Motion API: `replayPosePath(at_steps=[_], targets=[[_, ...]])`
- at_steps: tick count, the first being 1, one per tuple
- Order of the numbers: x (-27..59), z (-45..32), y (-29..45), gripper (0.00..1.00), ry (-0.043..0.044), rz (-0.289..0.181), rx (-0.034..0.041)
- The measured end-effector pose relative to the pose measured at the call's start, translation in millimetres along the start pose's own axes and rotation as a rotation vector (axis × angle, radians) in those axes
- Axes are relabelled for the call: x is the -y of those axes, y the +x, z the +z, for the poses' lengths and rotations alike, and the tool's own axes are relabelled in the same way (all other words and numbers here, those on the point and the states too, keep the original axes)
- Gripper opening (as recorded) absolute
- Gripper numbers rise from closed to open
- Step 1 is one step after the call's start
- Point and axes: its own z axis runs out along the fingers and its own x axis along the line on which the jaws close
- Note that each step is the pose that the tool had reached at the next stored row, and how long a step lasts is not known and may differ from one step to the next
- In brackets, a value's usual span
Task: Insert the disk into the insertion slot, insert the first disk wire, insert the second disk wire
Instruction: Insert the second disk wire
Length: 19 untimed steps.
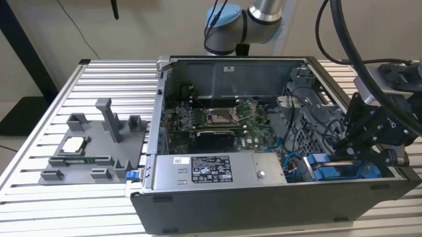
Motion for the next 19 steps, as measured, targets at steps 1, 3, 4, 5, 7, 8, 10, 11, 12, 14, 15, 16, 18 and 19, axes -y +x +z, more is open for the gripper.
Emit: replayPosePath(at_steps=[1,3,4,5,7,8,10,11,12,14,15,16,18,19], targets=[[0.0,0.3,0.0,0.16,0.0001,0.0,-0.0001],[0.2,1.3,0.1,0.16,0.0004,0.0,-0.0013],[0.3,1.9,0.2,0.16,0.0004,0.0,-0.0013],[0.4,2.5,0.4,0.16,0.0005,0.0,-0.0016],[0.9,4.1,0.7,0.16,0.0005,0.0,-0.0026],[1.1,5.5,1.0,0.16,0.0006,0.0,-0.0039],[1.5,7.9,1.4,0.16,0.0012,0.001,-0.008],[1.6,9.0,1.6,0.16,0.0014,0.001,-0.0097],[1.8,10.1,1.8,0.16,0.0017,0.001,-0.0098],[2.0,11.0,1.8,0.16,0.002,0.001,-0.0088],[2.0,11.0,1.8,0.16,0.0021,0.001,-0.0089],[1.9,10.9,1.9,0.16,0.0022,0.001,-0.009],[1.9,11.0,1.9,0.16,0.0022,0.001,-0.0089],[2.0,11.5,1.9,0.16,0.0021,0.001,-0.0075]])
